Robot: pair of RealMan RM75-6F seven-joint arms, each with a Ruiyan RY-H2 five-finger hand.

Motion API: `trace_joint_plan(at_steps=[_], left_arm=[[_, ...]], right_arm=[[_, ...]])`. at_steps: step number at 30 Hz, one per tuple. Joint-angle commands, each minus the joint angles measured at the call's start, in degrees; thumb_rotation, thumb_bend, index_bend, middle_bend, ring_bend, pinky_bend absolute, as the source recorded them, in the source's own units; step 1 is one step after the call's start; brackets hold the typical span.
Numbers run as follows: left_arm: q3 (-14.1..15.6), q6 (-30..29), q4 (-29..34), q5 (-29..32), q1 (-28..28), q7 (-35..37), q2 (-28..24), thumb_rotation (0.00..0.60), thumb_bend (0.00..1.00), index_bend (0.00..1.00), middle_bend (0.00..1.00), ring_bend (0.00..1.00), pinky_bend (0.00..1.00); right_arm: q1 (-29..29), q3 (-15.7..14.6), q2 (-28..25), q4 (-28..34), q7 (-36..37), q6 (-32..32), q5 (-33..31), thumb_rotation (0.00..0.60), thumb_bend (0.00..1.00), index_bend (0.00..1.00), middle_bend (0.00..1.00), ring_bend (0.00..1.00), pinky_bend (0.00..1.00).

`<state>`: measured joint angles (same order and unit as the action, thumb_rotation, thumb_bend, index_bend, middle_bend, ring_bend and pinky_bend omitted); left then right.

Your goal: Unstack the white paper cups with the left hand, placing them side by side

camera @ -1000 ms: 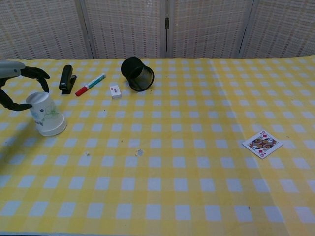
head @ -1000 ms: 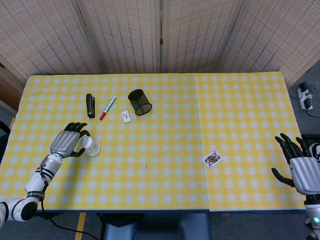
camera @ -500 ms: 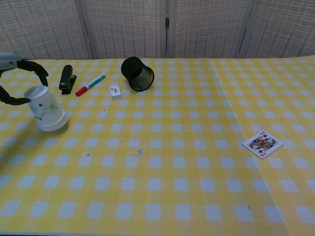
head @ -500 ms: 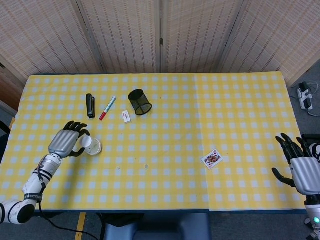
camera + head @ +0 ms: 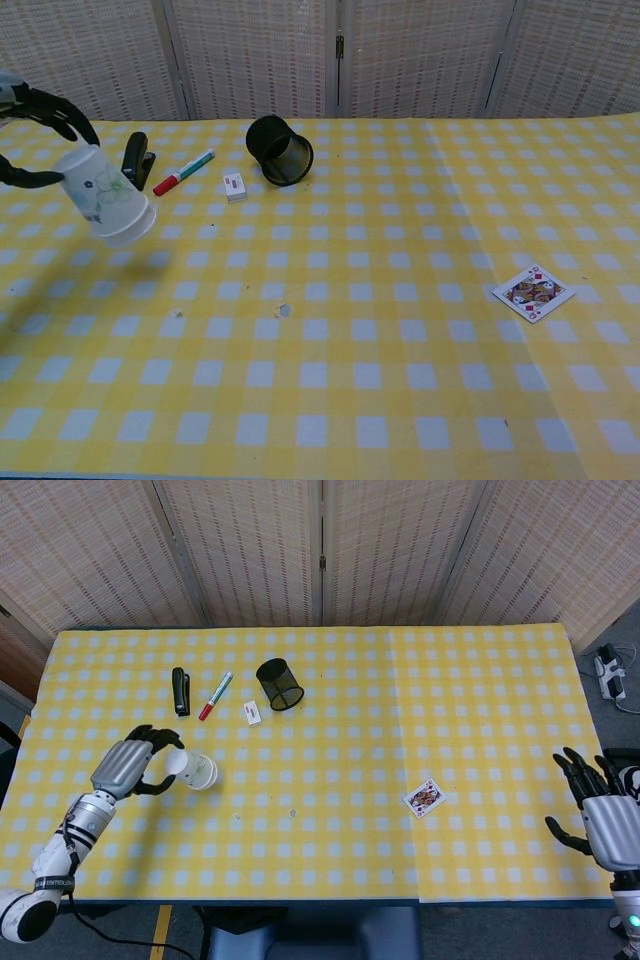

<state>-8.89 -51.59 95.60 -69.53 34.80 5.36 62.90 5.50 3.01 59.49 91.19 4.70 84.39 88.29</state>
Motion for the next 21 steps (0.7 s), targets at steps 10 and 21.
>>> trace_joint_plan(at_steps=[10,21], left_arm=[[2.3,-3.6,-6.3,1.2,-0.5,-17.7,5.5,0.600,0.42,0.44,0.42,0.42,0.16],[0.0,-6.6,-3.3,3.0,-1.8,-14.9,2.5,0.600,0.42,0.45,0.49,0.50,0.17]], right_arm=[[0.0,0.0,0.1,0.1,-0.5,-0.1,-0.2,0.600,0.31,0.07,0.07,0.17,0.06],[0.0,0.1,-0.1,0.8,-1.2,-0.4,-0.6,0.600,0.31,0.07,0.07,0.17,0.06]])
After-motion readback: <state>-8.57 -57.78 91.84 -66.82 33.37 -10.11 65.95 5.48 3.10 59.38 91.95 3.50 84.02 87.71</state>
